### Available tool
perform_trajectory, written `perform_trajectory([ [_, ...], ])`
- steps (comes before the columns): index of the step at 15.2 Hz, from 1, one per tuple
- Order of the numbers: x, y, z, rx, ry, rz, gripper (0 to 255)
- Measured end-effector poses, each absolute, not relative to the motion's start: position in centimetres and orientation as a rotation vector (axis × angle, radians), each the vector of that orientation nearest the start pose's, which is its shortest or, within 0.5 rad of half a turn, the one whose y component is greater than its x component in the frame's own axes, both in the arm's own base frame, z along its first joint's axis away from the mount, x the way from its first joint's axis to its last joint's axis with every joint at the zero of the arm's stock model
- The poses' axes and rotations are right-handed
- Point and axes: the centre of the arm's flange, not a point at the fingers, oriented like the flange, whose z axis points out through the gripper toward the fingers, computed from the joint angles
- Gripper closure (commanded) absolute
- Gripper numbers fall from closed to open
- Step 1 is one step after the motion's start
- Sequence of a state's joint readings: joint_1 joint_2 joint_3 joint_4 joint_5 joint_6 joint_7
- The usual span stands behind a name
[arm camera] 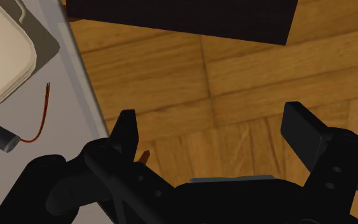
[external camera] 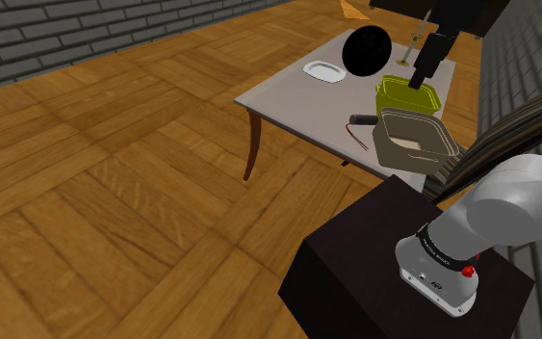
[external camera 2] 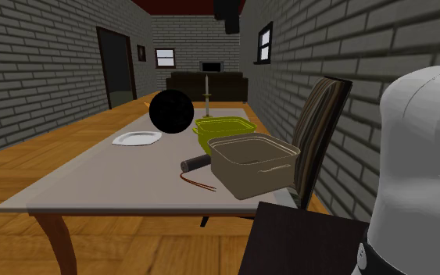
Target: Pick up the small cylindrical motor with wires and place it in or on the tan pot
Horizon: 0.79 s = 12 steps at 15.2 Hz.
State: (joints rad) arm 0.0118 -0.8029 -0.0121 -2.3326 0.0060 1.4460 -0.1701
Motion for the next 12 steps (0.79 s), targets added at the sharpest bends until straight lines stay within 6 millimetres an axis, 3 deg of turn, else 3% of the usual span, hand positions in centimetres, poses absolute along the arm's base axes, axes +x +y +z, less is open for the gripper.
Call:
perform_trajectory([
  [3, 29.8, -0.9, 58.4, -3.107, -0.255, 0.13, 0],
  [12, 35.3, -6.5, 50.0, -3.119, -0.134, 0.129, 0],
])
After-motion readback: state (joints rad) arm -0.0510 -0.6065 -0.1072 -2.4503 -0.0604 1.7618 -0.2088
